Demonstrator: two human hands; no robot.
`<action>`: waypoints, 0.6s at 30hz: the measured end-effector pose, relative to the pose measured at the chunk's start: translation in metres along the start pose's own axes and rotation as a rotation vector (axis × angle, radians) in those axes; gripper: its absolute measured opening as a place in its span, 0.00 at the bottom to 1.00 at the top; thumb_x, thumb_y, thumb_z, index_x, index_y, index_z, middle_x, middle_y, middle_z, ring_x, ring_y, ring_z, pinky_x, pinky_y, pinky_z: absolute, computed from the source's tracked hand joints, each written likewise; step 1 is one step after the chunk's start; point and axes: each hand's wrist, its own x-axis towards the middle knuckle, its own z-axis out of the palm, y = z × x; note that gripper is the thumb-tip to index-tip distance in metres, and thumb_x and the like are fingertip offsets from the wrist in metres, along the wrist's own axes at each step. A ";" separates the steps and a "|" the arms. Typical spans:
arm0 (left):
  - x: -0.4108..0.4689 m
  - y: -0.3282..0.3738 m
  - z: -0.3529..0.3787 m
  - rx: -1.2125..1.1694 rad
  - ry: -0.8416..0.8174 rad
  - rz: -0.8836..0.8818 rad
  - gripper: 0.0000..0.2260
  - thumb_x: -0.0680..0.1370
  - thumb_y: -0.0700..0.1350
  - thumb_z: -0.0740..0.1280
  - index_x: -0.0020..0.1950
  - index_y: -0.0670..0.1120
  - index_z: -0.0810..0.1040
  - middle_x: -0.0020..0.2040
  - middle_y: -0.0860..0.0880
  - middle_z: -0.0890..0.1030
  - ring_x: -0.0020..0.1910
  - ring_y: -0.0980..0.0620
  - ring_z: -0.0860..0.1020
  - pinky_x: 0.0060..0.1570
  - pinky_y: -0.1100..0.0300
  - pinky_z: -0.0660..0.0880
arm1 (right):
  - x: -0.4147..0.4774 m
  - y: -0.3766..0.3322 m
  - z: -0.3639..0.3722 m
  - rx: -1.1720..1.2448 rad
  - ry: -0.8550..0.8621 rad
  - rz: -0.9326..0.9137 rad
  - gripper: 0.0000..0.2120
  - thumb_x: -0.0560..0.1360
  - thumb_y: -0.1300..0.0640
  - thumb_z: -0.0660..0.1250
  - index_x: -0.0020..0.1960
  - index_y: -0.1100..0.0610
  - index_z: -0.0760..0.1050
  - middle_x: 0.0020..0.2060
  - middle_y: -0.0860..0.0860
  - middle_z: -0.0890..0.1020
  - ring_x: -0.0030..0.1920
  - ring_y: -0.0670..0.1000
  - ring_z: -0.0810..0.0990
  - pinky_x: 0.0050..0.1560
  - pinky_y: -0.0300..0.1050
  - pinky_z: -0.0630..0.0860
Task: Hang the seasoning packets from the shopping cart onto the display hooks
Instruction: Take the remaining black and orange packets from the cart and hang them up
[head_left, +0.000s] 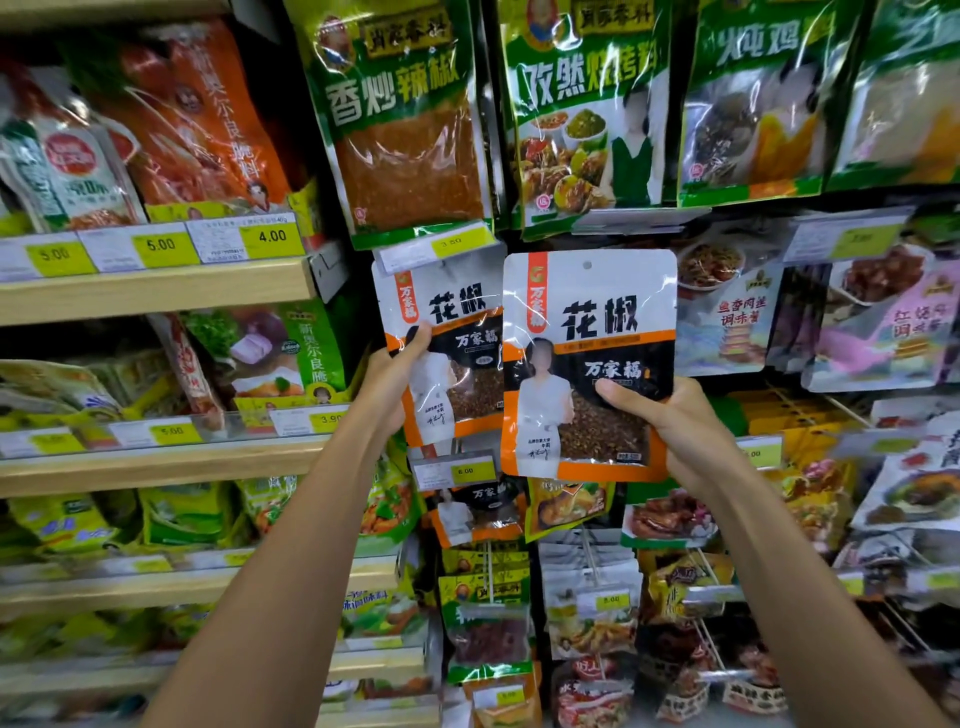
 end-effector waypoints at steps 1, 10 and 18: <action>0.002 0.001 0.002 0.001 0.013 -0.006 0.21 0.78 0.49 0.67 0.69 0.43 0.72 0.63 0.43 0.79 0.62 0.45 0.77 0.67 0.46 0.70 | 0.001 0.000 0.001 -0.006 -0.006 0.004 0.39 0.58 0.48 0.78 0.67 0.57 0.72 0.56 0.51 0.83 0.56 0.47 0.82 0.55 0.42 0.80; 0.010 -0.003 0.009 0.233 0.238 0.016 0.15 0.74 0.57 0.70 0.49 0.45 0.79 0.51 0.43 0.82 0.52 0.44 0.79 0.58 0.49 0.76 | -0.004 0.002 0.010 -0.054 -0.016 0.027 0.29 0.60 0.49 0.76 0.59 0.54 0.78 0.53 0.49 0.85 0.53 0.46 0.83 0.57 0.45 0.77; -0.043 -0.012 -0.015 1.048 0.380 0.417 0.17 0.80 0.48 0.64 0.61 0.36 0.75 0.54 0.39 0.79 0.55 0.39 0.76 0.48 0.52 0.74 | 0.001 0.007 0.023 -0.041 -0.018 0.034 0.10 0.65 0.54 0.76 0.46 0.46 0.83 0.45 0.43 0.86 0.48 0.43 0.84 0.41 0.32 0.78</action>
